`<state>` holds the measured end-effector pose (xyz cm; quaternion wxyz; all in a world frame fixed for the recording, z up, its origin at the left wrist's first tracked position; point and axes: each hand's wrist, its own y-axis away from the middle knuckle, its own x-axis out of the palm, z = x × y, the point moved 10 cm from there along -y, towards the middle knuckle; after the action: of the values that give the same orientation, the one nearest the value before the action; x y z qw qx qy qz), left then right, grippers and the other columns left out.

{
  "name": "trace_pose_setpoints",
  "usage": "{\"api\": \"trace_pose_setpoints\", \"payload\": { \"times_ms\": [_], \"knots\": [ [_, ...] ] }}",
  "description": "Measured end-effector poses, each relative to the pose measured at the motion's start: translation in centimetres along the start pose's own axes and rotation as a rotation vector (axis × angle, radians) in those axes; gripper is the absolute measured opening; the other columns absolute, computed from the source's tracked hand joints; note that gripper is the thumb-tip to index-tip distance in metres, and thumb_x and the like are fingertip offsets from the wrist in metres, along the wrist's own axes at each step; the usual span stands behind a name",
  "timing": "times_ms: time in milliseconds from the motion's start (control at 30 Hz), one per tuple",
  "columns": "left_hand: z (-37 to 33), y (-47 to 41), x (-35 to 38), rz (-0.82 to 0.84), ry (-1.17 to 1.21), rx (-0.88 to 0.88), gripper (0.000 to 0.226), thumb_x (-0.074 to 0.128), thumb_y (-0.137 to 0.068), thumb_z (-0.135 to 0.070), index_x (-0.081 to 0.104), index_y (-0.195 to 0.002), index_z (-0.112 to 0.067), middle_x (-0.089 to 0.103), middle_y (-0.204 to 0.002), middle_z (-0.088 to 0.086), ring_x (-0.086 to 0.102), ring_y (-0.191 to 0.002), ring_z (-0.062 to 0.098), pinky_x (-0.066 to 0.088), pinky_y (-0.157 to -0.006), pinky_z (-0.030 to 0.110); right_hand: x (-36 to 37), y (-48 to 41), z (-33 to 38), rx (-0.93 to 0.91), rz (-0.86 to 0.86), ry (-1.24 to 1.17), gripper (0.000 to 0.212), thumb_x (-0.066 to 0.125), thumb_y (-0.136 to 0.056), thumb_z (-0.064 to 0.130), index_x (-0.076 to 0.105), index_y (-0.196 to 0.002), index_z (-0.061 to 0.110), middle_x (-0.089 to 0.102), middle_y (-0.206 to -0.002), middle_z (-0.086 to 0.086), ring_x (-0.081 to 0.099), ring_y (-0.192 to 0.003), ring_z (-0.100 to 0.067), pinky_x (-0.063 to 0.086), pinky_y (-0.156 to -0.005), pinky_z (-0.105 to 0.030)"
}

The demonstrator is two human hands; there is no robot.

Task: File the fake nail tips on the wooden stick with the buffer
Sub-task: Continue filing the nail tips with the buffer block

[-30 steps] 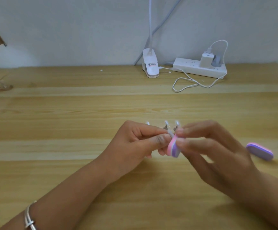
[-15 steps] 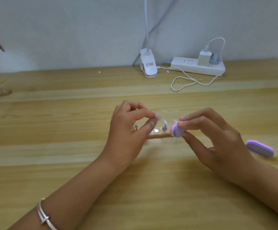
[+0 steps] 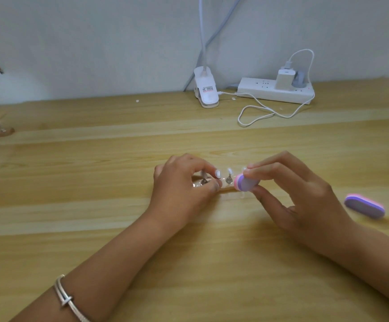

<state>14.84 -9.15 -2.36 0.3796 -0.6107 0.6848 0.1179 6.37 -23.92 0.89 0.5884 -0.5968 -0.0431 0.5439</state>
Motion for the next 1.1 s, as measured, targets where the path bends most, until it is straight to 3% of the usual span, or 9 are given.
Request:
{"api": "trace_pose_setpoints", "payload": {
  "times_ms": [200,300,533,633,767,867,967,1033,1100],
  "knots": [
    [0.1,0.0,0.2,0.069,-0.087,0.027,0.026,0.078,-0.071,-0.043,0.066,-0.094,-0.042,0.062,-0.099,-0.018,0.050,-0.103,0.009,0.033,-0.099,0.036,-0.4,0.0,-0.5,0.059,-0.005,0.027,0.021,0.066,-0.085,-0.007,0.070,-0.104,0.003,0.062,-0.099,0.001,0.063,-0.093,-0.014,0.050,-0.088,-0.023],
    [-0.9,-0.5,0.5,0.101,-0.166,0.096,0.028,0.077,-0.073,-0.045,0.066,-0.098,-0.043,0.057,-0.103,-0.020,0.043,-0.105,0.006,0.022,-0.088,0.024,-0.5,0.0,-0.7,0.089,-0.010,0.021,0.022,0.065,-0.085,-0.008,0.070,-0.103,0.003,0.061,-0.099,0.004,0.061,-0.092,-0.009,0.048,-0.088,-0.021],
    [-2.7,-1.6,1.7,0.157,-0.058,0.100,0.011,0.067,-0.066,-0.044,0.069,-0.072,-0.036,0.060,-0.073,-0.015,0.055,-0.085,0.010,0.040,-0.086,0.040,-0.8,0.1,-0.8,0.094,-0.023,0.040,0.019,0.065,-0.086,-0.005,0.070,-0.103,0.003,0.065,-0.098,-0.002,0.063,-0.091,-0.015,0.049,-0.087,-0.022],
    [-4.3,-1.2,1.3,0.073,-0.252,0.264,0.005,0.074,-0.074,-0.034,0.075,-0.079,-0.031,0.061,-0.078,-0.015,0.053,-0.085,0.013,0.026,-0.081,0.032,-0.8,0.1,-0.7,0.097,-0.024,0.062,0.019,0.065,-0.086,-0.004,0.070,-0.103,0.002,0.064,-0.098,-0.002,0.063,-0.092,-0.015,0.047,-0.088,-0.019],
    [-7.8,1.3,1.0,-0.120,-0.479,0.614,0.007,0.069,-0.079,-0.021,0.076,-0.077,-0.019,0.073,-0.091,-0.007,0.065,-0.085,0.023,0.031,-0.086,0.035,-1.0,0.1,-1.0,0.113,-0.054,0.020,0.019,0.066,-0.087,-0.006,0.069,-0.103,0.004,0.061,-0.099,0.006,0.061,-0.093,-0.007,0.044,-0.091,-0.013],
    [-8.7,2.9,-0.5,-0.208,-0.309,0.658,0.006,0.071,-0.083,-0.017,0.074,-0.078,-0.017,0.074,-0.087,-0.009,0.066,-0.076,0.014,0.040,-0.083,0.035,-1.7,0.3,-2.1,0.189,-0.105,-0.034,0.027,0.071,-0.085,-0.010,0.067,-0.106,0.006,0.063,-0.101,0.009,0.063,-0.094,-0.002,0.046,-0.090,-0.014],
    [-7.5,3.7,-1.6,-0.151,-0.039,0.489,0.005,0.075,-0.077,-0.015,0.074,-0.077,-0.020,0.071,-0.078,-0.014,0.060,-0.075,-0.001,0.043,-0.078,0.026,-1.8,0.4,-3.0,0.257,-0.125,-0.096,0.031,0.072,-0.083,-0.010,0.066,-0.108,0.007,0.066,-0.104,0.006,0.066,-0.095,-0.005,0.050,-0.089,-0.016],
    [-5.9,4.0,-1.5,-0.040,0.157,0.345,0.007,0.076,-0.077,-0.014,0.076,-0.079,-0.021,0.071,-0.084,-0.013,0.063,-0.082,0.002,0.044,-0.070,0.020,-1.5,0.4,-2.9,0.273,-0.112,-0.136,0.030,0.072,-0.085,-0.008,0.066,-0.109,0.007,0.067,-0.103,0.000,0.067,-0.094,-0.009,0.050,-0.088,-0.016],
    [-4.3,4.0,-1.5,0.019,0.310,0.236,0.010,0.077,-0.078,-0.013,0.078,-0.081,-0.023,0.071,-0.083,-0.010,0.063,-0.074,0.009,0.044,-0.060,0.020,-1.0,0.4,-2.4,0.258,-0.073,-0.163,0.028,0.072,-0.087,-0.007,0.066,-0.110,0.008,0.068,-0.103,-0.004,0.068,-0.095,-0.012,0.046,-0.085,-0.010]
  ]
}}
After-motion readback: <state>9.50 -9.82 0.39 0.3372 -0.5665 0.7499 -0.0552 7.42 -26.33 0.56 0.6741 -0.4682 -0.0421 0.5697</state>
